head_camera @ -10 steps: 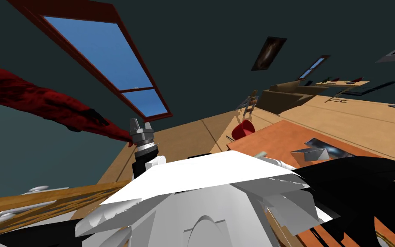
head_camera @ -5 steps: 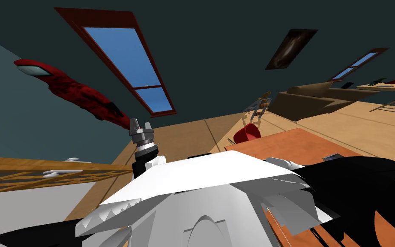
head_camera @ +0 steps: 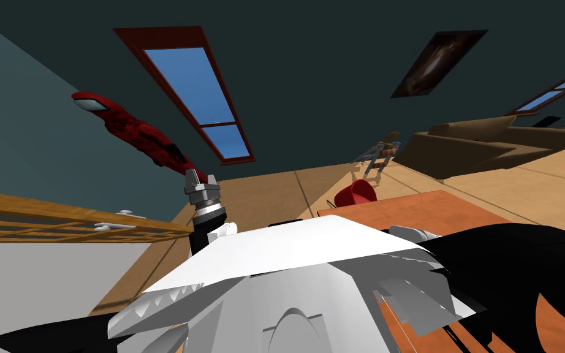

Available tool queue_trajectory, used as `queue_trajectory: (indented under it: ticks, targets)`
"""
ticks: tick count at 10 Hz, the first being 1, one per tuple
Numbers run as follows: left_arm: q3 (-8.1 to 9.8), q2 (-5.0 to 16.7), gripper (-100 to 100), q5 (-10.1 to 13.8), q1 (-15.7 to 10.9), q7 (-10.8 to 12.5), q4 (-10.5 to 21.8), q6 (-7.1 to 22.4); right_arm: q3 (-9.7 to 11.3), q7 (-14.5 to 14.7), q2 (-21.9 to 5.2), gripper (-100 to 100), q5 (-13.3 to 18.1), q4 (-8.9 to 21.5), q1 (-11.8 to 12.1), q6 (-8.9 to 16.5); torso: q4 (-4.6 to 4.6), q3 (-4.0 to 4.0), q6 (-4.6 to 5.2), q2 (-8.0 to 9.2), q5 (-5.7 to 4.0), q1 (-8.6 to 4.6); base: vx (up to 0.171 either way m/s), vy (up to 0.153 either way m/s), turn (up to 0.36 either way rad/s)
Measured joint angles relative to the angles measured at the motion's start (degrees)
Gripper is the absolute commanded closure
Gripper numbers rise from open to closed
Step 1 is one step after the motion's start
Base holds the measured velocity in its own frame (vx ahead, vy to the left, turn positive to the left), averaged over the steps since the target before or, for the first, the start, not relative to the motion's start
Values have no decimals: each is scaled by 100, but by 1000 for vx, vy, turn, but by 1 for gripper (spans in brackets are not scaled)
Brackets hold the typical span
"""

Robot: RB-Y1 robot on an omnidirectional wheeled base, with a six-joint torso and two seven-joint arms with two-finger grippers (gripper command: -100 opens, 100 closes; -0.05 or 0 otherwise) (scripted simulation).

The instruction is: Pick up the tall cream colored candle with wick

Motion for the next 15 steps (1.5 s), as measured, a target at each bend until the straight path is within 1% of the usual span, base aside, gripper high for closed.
queue_trajectory:
  ticks: [1,2,3,6,7,11,12,13,15]
  targets:
    - [0,-1,0,0,1,0,0,0,-5,28,-1,0,3,17,0,-9,-1,-3,1,-7,4,24,-4,-10,-2]
    - [-1,-1,0,0,1,0,0,0,-4,25,-1,-100,3,16,0,-8,-3,-7,1,-13,8,39,-6,-12,82]
    - [-1,-1,0,0,0,0,0,0,-22,78,103,-100,-13,112,15,9,-3,-8,-1,-15,9,42,-7,-16,80]
    - [-1,-1,0,0,1,0,0,0,74,44,356,-100,62,281,-8,184,-3,-9,0,-16,9,43,-5,-9,44]
    - [-1,-1,0,0,1,0,0,0,75,49,365,100,63,290,-9,191,-4,-10,1,-17,11,46,0,0,0]
    - [-1,-1,0,0,1,0,0,0,77,51,364,100,64,288,-8,188,-3,-11,2,-19,12,48,0,0,0]
    - [-1,-1,0,0,1,0,0,0,77,51,365,0,64,288,-9,188,-4,-11,2,-19,12,48,0,0,0]
    - [-1,-1,0,0,1,0,0,0,76,51,364,100,64,288,-9,189,-4,-11,2,-19,12,48,10,13,-120]
    - [-1,-1,0,0,1,0,0,0,-4,110,206,100,8,205,-7,55,-6,-13,5,-23,16,57,9,17,-73]
